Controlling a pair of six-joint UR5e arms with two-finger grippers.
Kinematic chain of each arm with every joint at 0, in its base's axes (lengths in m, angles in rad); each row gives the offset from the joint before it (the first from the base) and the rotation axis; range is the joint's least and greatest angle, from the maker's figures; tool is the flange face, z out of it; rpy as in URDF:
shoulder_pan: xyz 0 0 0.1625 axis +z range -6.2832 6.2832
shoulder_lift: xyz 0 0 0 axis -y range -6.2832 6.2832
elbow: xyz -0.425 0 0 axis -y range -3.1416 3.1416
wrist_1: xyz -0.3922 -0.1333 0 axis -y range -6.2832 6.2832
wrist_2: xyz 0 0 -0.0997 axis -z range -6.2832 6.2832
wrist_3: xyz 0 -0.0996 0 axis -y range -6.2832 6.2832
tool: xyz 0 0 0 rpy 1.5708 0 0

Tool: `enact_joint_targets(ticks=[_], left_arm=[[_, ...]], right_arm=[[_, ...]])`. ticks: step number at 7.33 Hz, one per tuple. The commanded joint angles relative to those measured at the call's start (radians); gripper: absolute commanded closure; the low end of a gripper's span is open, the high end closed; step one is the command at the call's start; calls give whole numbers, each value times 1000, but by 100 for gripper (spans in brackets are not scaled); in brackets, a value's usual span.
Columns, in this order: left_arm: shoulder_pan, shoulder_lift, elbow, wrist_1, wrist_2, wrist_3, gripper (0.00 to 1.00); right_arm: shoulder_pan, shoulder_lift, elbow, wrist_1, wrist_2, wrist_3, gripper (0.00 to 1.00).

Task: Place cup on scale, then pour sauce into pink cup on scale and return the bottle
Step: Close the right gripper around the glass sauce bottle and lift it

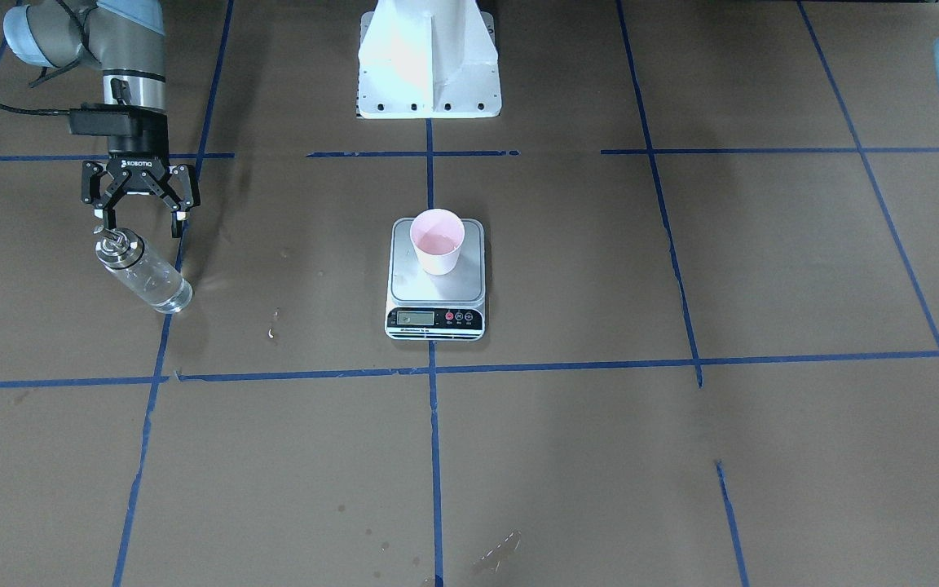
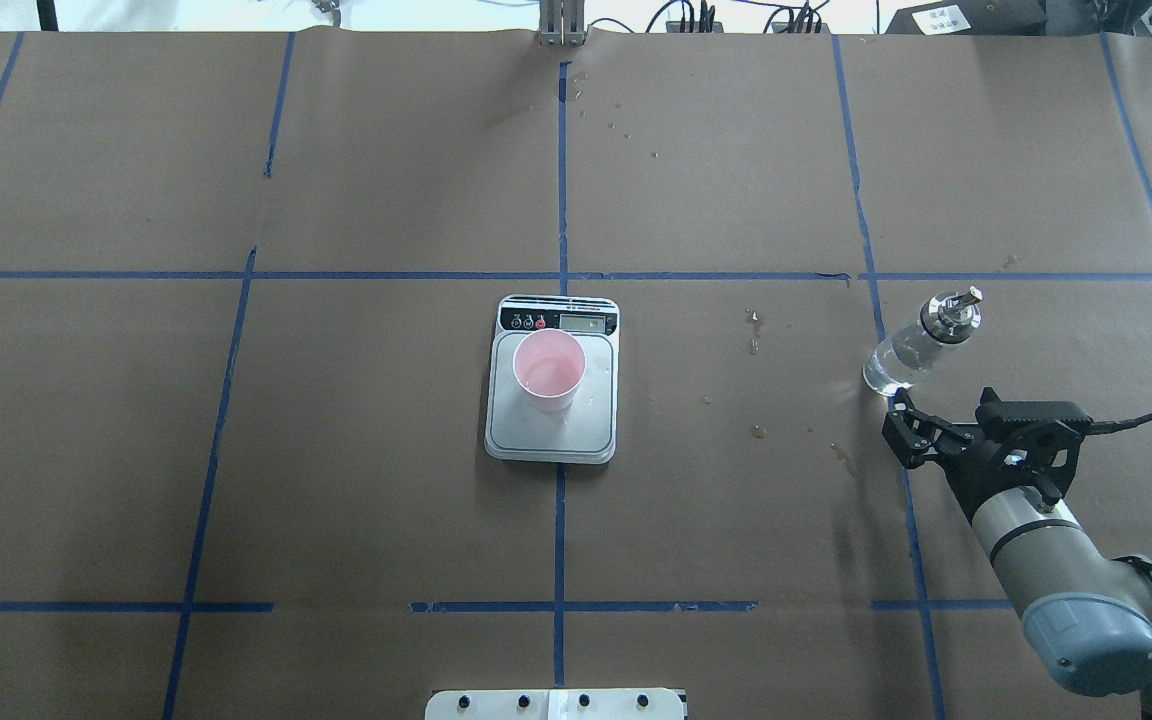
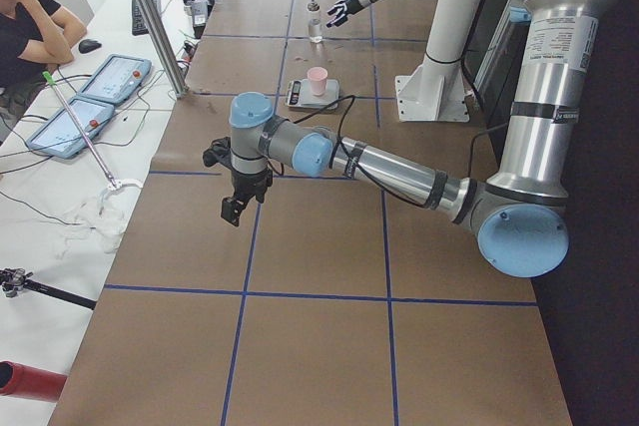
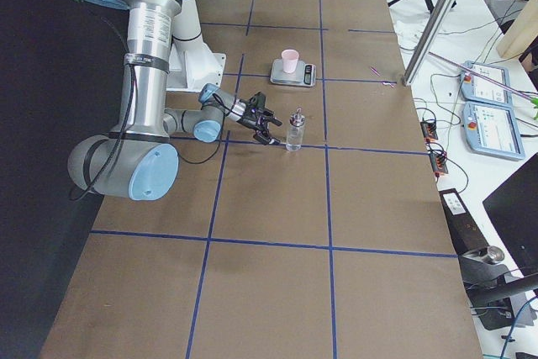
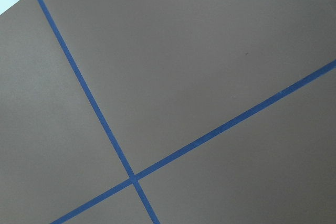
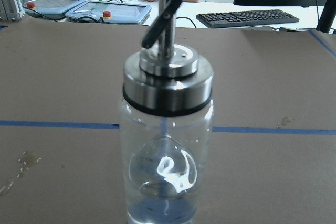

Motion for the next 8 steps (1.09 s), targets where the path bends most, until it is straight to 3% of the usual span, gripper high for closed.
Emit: enact_joint_targets(ticks=[1,2,8], left_arm=[[-2,-2,7,-2,0,0,0],[-4,-4,7,-2,0,0,0],[-6,-9,15,-2,0,-15,0]], right_arm=[[20,64,-65,1,-12,-18,0],[38,104,-123,1,-10,-22,0],[66,127,-136,1,-10,-45,0]])
